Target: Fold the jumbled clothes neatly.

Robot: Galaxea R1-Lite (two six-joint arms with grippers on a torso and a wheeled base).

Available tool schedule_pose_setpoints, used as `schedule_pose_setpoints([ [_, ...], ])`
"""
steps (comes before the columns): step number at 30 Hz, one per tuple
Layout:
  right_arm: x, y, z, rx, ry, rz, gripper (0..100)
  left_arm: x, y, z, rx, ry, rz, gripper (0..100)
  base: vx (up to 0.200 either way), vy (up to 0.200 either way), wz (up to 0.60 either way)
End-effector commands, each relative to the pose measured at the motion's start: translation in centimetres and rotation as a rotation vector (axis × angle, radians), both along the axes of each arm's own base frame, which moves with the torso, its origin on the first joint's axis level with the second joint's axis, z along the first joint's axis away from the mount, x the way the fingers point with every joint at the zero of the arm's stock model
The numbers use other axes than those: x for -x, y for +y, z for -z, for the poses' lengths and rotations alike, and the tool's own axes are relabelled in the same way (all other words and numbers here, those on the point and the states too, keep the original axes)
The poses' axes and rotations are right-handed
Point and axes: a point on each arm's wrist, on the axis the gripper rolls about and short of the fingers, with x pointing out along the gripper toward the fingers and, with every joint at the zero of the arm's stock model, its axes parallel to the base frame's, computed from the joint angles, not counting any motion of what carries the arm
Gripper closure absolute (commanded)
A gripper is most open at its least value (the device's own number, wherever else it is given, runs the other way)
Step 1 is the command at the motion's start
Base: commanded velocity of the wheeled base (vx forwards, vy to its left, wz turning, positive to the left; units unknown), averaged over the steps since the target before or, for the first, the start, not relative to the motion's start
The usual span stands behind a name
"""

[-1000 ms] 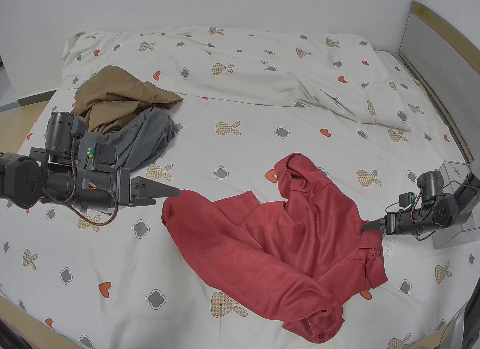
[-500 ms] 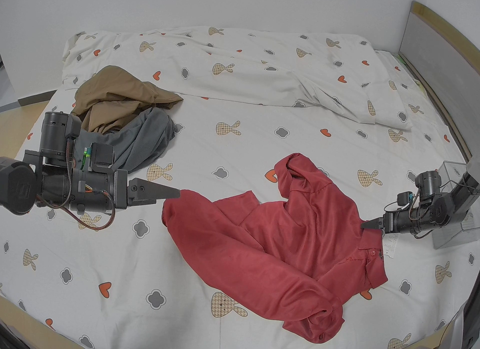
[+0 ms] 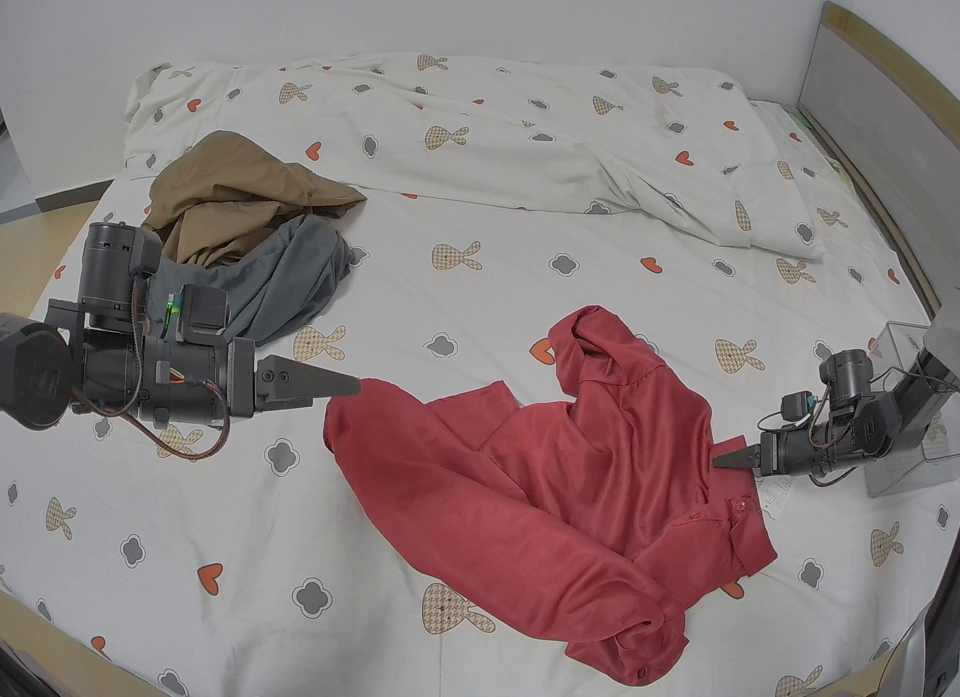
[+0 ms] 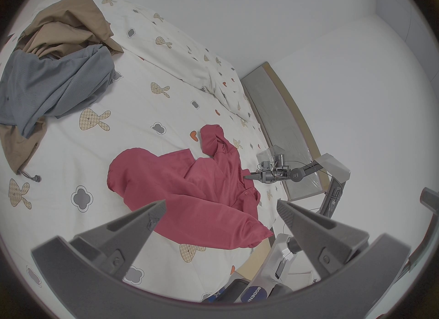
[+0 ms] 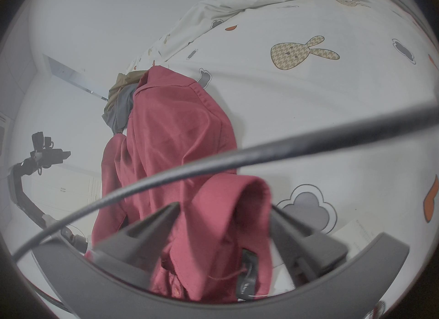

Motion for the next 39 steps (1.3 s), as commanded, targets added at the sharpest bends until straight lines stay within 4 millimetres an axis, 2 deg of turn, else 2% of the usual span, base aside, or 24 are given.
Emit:
schedule_pose_setpoints([
  [1, 0.0, -0.7, -0.4, -0.005, -0.008, 0.026, 100, -0.1, 0.0, 0.1, 0.0, 0.004, -0.002, 0, 0.0, 0.0, 0.0],
  [7, 0.3, -1.9, -2.5, -0.028, -0.042, 0.095, 100, -0.1, 0.0, 0.2, -0.001, 0.006, 0.0, 0, 0.0, 0.0, 0.0],
  [15, 0.5, -3.6, -9.5, -0.075, -0.201, 0.224, 100, -0.2, 0.0, 0.3, -0.001, 0.009, 0.0, 0, 0.0, 0.0, 0.0],
  [18, 0.4, -4.1, -11.4, -0.087, -0.247, 0.257, 100, -0.2, 0.0, 0.3, -0.001, 0.009, 0.0, 0, 0.0, 0.0, 0.0],
  [20, 0.3, -4.2, -11.7, -0.09, -0.253, 0.262, 100, -0.2, 0.0, 0.3, -0.001, 0.011, 0.001, 0, 0.0, 0.0, 0.0],
  [21, 0.1, -5.1, -12.9, -0.097, -0.285, 0.294, 100, -0.2, 0.0, 0.3, -0.001, 0.01, 0.0, 0, 0.0, 0.0, 0.0],
  [25, -0.3, -6.4, -14.2, -0.106, -0.317, 0.344, 100, -0.3, -0.1, 0.4, -0.001, 0.014, 0.001, 0, 0.0, 0.0, 0.0],
  [29, -0.9, -6.8, -14.6, -0.119, -0.273, 0.364, 100, -0.3, -0.1, 0.4, -0.001, 0.015, 0.001, 0, 0.0, 0.0, 0.0],
  [33, -2.1, -7.2, -13.8, -0.123, -0.236, 0.369, 100, -0.4, -0.1, 0.6, -0.003, 0.018, 0.0, 0, 0.0, 0.0, 0.0],
  [37, -2.3, -7.2, -13.2, -0.126, -0.218, 0.368, 100, -0.5, -0.1, 0.7, -0.003, 0.021, 0.0, 0, 0.0, 0.0, 0.0],
  [38, -2.2, -7.2, -13.0, -0.125, -0.212, 0.363, 0, -0.5, -0.1, 0.7, -0.003, 0.021, 0.0, 0, 0.0, 0.0, 0.0],
  [39, -2.1, -7.1, -12.7, -0.122, -0.205, 0.361, 0, -0.5, -0.1, 0.7, -0.002, 0.021, 0.001, 0, 0.0, 0.0, 0.0],
])
